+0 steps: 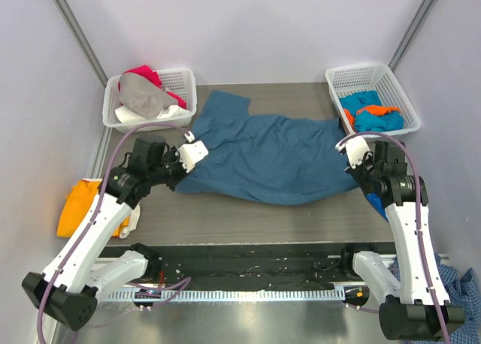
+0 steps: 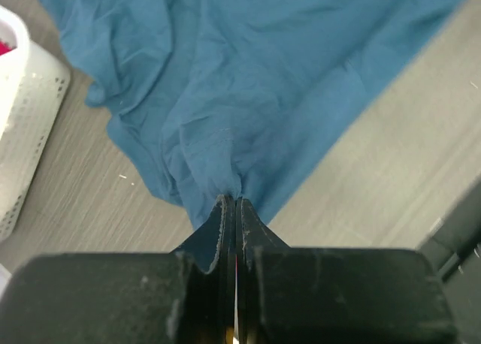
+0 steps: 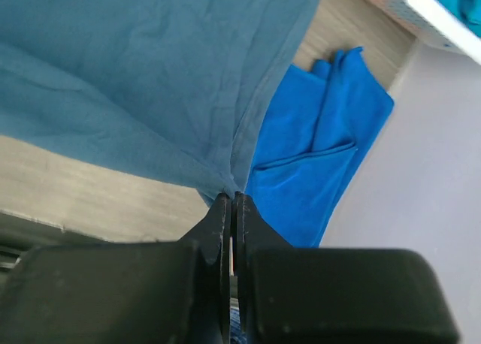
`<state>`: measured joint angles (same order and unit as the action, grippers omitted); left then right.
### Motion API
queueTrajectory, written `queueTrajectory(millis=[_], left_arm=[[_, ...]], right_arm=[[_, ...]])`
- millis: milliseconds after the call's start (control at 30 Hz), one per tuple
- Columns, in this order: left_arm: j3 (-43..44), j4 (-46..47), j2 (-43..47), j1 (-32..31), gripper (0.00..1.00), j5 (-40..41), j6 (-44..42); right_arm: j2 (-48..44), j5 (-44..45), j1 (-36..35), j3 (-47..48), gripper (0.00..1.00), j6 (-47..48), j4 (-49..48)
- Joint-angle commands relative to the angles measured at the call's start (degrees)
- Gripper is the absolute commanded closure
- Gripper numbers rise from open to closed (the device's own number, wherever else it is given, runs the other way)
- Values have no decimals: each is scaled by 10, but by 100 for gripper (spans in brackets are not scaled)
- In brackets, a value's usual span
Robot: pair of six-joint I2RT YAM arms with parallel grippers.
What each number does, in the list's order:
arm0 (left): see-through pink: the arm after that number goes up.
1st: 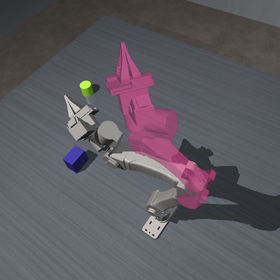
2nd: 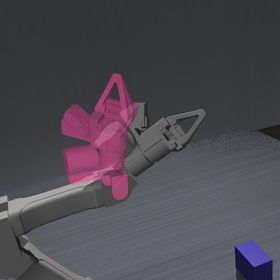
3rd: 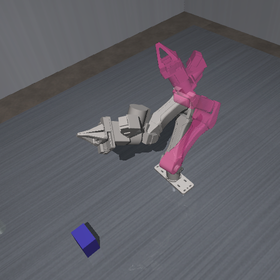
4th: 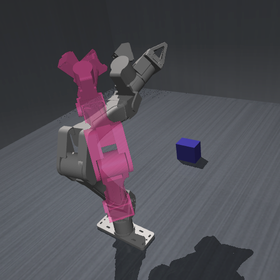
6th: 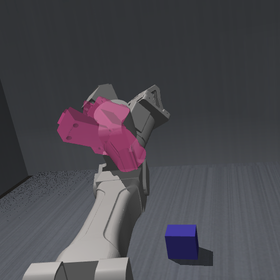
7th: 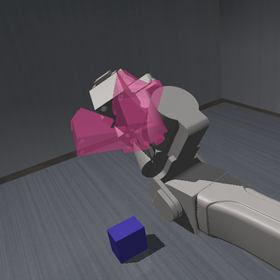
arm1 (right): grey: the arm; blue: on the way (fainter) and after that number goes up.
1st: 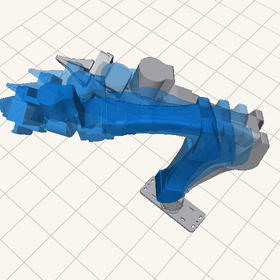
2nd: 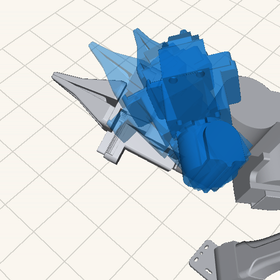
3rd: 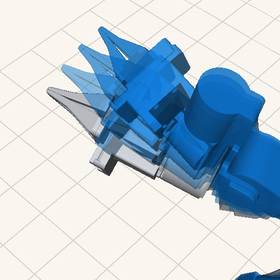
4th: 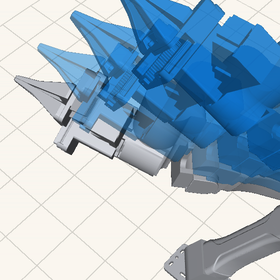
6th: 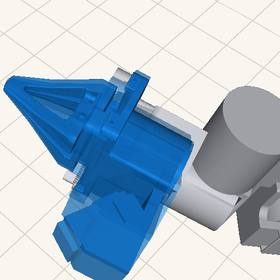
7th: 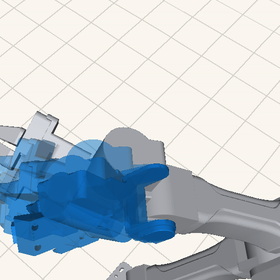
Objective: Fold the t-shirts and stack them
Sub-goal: Flatten out the tshirt
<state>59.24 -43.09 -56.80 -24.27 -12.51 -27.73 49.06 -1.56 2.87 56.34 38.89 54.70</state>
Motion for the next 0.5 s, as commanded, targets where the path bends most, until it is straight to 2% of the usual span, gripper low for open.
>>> queueTrajectory(millis=[0,133,167,200,467], left_arm=[[-4,-100,38,-4,100,-37,-65],[-16,-149,40,-4,100,-45,-77],[-21,-165,38,-6,95,-47,-79],[-24,-171,38,-5,94,-46,-80],[-64,-218,41,-10,91,-24,-84]], right_arm=[[-5,-25,4,-10,99,65,64],[-3,-13,4,-47,99,79,80],[-2,-12,4,-60,99,84,81],[-3,-9,4,-66,99,85,81],[-19,-3,4,-90,90,104,113]])
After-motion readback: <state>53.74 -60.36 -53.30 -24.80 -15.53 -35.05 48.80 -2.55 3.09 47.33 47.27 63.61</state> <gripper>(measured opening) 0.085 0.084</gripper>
